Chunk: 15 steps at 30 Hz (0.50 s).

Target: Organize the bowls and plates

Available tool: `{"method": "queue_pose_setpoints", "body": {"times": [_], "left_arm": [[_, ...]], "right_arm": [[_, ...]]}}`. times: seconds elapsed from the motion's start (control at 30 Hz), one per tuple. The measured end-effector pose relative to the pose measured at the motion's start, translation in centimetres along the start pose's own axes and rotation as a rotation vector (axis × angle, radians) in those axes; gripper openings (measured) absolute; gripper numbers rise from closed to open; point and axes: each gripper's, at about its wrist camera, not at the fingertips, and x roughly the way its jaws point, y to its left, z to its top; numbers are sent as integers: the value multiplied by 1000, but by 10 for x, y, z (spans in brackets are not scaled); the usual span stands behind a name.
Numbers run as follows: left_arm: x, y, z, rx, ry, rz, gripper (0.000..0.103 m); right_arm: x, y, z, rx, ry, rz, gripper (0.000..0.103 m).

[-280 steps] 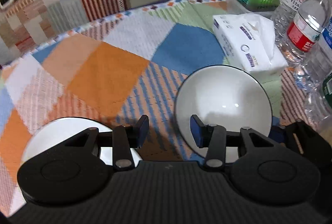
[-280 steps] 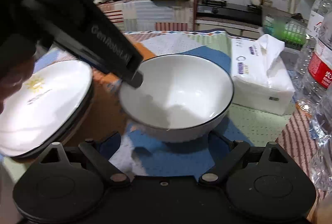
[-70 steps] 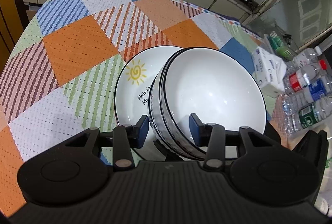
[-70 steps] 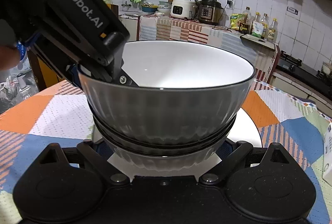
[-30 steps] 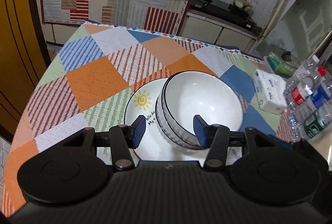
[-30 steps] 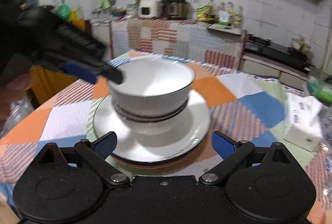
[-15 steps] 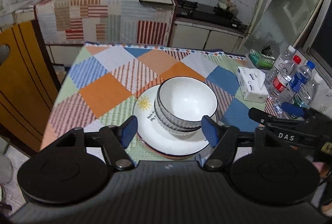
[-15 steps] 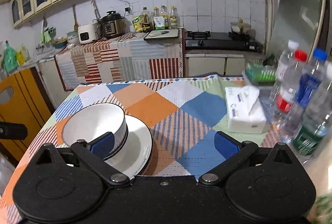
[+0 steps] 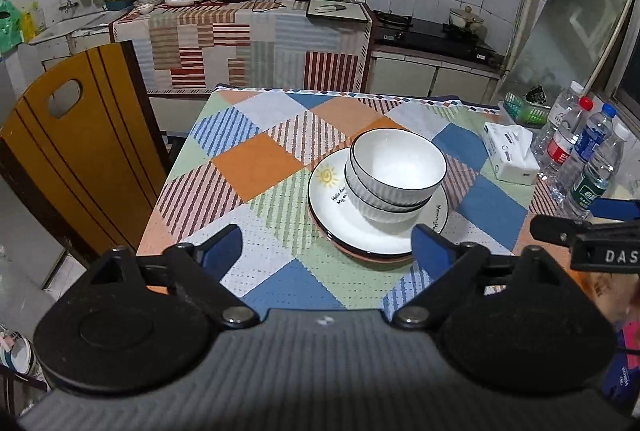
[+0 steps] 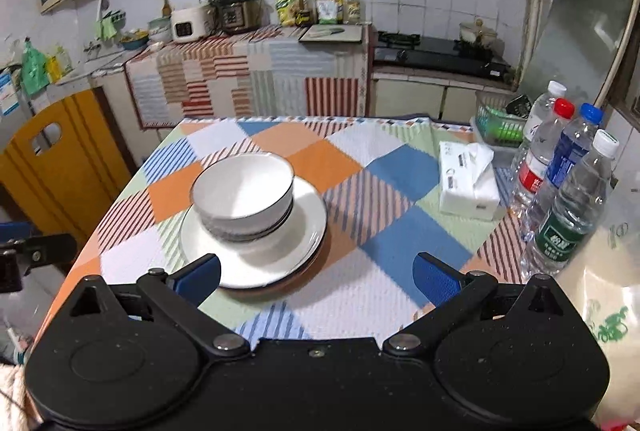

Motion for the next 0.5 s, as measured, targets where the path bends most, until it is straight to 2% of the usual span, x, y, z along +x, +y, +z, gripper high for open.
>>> {"method": "queue_pose_setpoints", "body": {"times": [0.13,0.37,0.5], "left_arm": [[-7,3,-6,-15,-17,16,97],[-9,5,-13,-24,-4,28,103],[-10,2,-17,-6,12,36,103]], "right_arm": [[-15,10,-5,-37,1,-18,103],[-29,18,-11,-64,5,-42,103],[-33,23,-15,-75,12,-51,103]]}}
